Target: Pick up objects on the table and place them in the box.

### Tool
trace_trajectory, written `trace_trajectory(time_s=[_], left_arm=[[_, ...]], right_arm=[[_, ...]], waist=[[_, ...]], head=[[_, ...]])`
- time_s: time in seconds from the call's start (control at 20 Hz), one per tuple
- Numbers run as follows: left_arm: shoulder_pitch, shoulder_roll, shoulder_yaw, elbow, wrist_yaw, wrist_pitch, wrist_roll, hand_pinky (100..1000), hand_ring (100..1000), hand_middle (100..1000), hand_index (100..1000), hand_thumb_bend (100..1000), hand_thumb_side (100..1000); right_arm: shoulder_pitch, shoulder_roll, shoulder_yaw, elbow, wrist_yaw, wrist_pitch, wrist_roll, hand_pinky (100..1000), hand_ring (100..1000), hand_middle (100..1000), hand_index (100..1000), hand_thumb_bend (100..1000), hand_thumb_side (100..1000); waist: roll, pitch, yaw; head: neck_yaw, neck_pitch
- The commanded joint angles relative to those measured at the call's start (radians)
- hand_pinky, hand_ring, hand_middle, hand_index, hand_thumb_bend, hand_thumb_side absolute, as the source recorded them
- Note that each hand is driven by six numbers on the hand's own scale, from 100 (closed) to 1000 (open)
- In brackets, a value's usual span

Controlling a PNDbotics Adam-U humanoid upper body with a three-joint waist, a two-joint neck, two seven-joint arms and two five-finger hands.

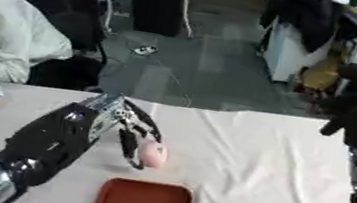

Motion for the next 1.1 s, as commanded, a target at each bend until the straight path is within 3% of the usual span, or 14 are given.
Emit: trace_trajectory(time_s=[0.05,0.35,0.55,0.6,0.65,0.7,0.8,0.95,1.05,1.1], left_arm=[[-0.022,0.01,0.019,-0.004,-0.012,-0.035,0.008,522,890,1000,1000,861,407],[-0.018,0.008,0.027,0.001,-0.033,-0.044,0.075,507,879,1000,1000,858,388],[-0.015,0.006,0.032,0.006,-0.056,-0.037,0.122,435,782,966,1000,834,308],[-0.014,0.004,0.03,0.007,-0.064,-0.034,0.138,370,696,919,1000,844,285],[-0.013,0.003,0.027,0.007,-0.074,-0.031,0.154,370,696,919,1000,844,285],[-0.012,0.001,0.024,0.008,-0.085,-0.027,0.168,259,573,861,956,868,264],[-0.009,-0.002,0.021,0.009,-0.111,-0.02,0.194,106,466,755,857,871,235],[-0.002,-0.007,0.025,0.02,-0.121,-0.02,0.233,100,280,522,663,687,237],[0.002,-0.008,0.026,0.029,-0.117,-0.023,0.254,100,168,428,573,526,274],[0.004,-0.009,0.026,0.032,-0.115,-0.025,0.266,100,107,375,526,374,324]], right_arm=[[-0.024,0.007,0.002,-0.017,-0.007,-0.006,0.001,399,584,750,831,269,840],[-0.034,0.017,0.005,-0.017,-0.01,-0.011,0.004,400,584,750,831,266,838],[-0.041,0.025,0.006,-0.017,-0.011,-0.015,0.005,401,584,750,831,263,836],[-0.042,0.026,0.006,-0.017,-0.011,-0.015,0.005,401,584,750,831,262,837],[-0.042,0.026,0.006,-0.017,-0.011,-0.015,0.005,401,584,750,831,262,837],[-0.043,0.027,0.006,-0.017,-0.011,-0.015,0.005,401,584,750,831,261,837],[-0.045,0.029,0.007,-0.017,-0.011,-0.016,0.006,402,584,750,831,261,837],[-0.045,0.029,0.006,-0.017,-0.011,-0.017,0.006,403,584,750,831,261,836],[-0.045,0.029,0.006,-0.017,-0.011,-0.016,0.006,404,584,750,831,261,836],[-0.045,0.029,0.006,-0.017,-0.011,-0.017,0.006,404,584,750,831,260,836]], waist=[[-0.002,-0.007,-0.005],[0.002,0.001,-0.021],[0.005,0.006,-0.031],[0.005,0.006,-0.033],[0.006,0.007,-0.034],[0.006,0.007,-0.035],[0.006,0.008,-0.038],[0.006,0.008,-0.039],[0.006,0.008,-0.039],[0.006,0.007,-0.039]], head=[[0.02,-0.018],[0.03,-0.029],[0.039,-0.035],[0.039,-0.035],[0.039,-0.035],[0.039,-0.036],[0.04,-0.037],[0.039,-0.037],[0.038,-0.037],[0.037,-0.037]])
